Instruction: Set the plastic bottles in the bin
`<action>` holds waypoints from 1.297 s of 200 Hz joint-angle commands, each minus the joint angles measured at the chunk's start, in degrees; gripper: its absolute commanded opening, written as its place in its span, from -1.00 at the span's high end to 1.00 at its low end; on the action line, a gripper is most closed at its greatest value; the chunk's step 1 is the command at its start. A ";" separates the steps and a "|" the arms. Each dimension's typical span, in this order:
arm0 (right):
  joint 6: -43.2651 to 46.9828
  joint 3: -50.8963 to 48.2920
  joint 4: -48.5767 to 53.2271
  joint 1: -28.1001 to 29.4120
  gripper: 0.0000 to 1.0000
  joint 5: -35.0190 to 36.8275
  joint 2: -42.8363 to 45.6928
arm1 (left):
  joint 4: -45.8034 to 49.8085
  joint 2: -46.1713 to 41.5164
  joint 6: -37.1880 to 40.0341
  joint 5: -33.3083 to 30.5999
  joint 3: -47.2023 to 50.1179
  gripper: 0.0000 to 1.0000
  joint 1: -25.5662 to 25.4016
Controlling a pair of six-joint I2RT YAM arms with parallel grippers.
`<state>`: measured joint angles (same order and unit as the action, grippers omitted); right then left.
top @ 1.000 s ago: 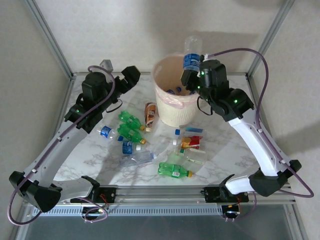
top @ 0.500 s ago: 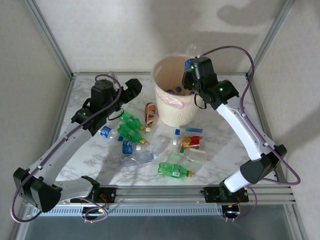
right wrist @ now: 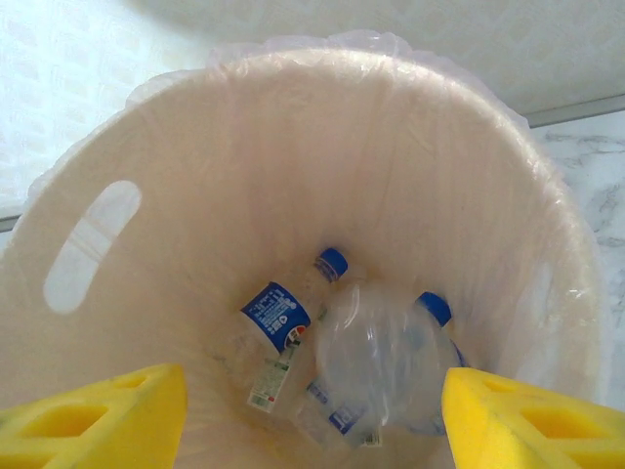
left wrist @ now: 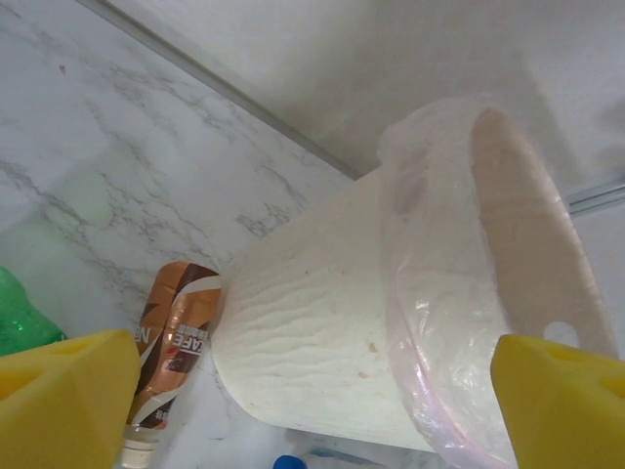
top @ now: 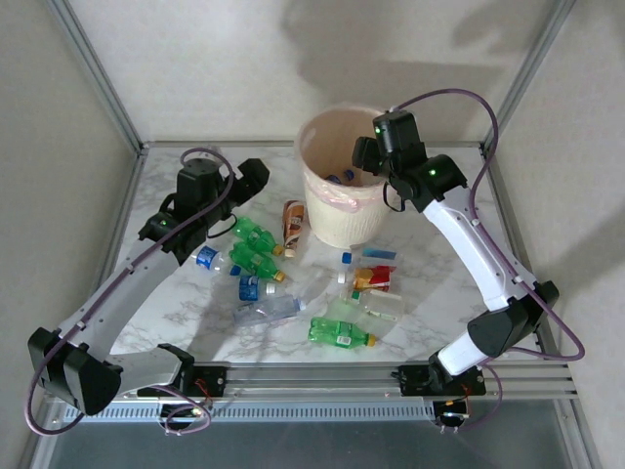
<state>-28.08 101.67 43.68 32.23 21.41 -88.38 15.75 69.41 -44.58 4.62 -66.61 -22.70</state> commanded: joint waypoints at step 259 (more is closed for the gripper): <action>-9.32 -7.42 -3.45 22.92 -0.89 4.07 0.88 | 3.13 11.39 -6.67 -6.73 22.28 -0.56 21.91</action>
<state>-31.55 90.37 33.36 53.19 15.77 -85.23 21.43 79.37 -50.85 -2.61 -42.92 -1.37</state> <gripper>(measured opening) 0.865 0.779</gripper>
